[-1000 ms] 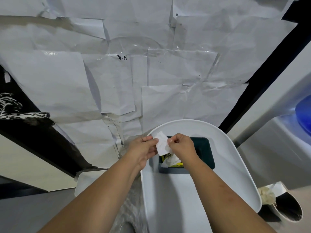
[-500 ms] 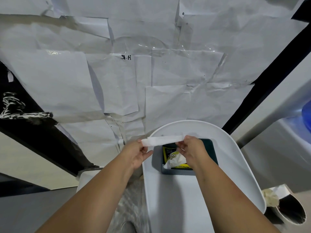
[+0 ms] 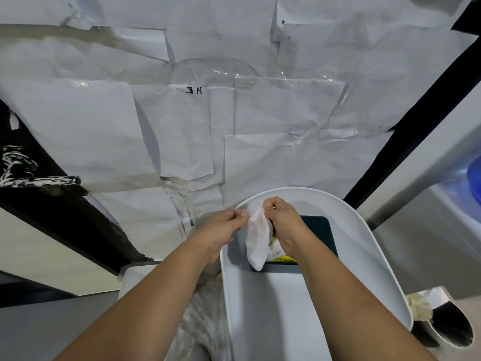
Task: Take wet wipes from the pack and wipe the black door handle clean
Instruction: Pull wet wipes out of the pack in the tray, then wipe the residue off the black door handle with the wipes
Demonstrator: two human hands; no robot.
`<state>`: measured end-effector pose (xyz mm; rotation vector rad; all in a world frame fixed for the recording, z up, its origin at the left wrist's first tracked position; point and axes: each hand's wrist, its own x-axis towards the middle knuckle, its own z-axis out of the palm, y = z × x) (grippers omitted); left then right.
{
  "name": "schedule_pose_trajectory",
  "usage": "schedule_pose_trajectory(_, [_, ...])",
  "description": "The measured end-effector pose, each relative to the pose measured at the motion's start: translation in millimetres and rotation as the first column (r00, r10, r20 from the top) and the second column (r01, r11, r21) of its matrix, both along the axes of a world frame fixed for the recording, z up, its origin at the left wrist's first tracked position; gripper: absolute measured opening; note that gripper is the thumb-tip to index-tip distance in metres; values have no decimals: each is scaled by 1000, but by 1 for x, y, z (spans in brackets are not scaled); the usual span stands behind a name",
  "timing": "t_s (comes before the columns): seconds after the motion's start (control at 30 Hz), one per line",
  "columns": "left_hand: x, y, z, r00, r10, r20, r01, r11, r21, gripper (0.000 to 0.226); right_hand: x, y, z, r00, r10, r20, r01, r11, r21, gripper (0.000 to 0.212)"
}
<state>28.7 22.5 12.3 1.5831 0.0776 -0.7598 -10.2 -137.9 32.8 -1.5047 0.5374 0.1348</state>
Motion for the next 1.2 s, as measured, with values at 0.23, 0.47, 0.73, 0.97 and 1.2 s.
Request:
schedule_pose_trajectory(0.23, [0,-1,2,998,55,27,-52,995,-86,10,-3,3,3,999,44,-3,-44,992,-119,16])
schedule_pose_trajectory(0.47, [-3,-2,6,993,111,-35,-115,980,-163,17,-2,4,3,999,32,29,-29,993,-115,16])
schedule_pose_trajectory(0.73, [5,-3,20,931,358,-64,-363,925,-109,13,-9,5,6,946,311,-89,-297,945,139,33])
schedule_pose_trajectory(0.97, [0,25,27,983,184,-7,-184,983,1,25,-3,1,6,979,205,-6,-204,977,69,21])
schedule_pose_trajectory(1.2, [-18,63,30,982,-189,-12,189,979,76,27,5,18,9,999,40,-37,-37,996,83,20])
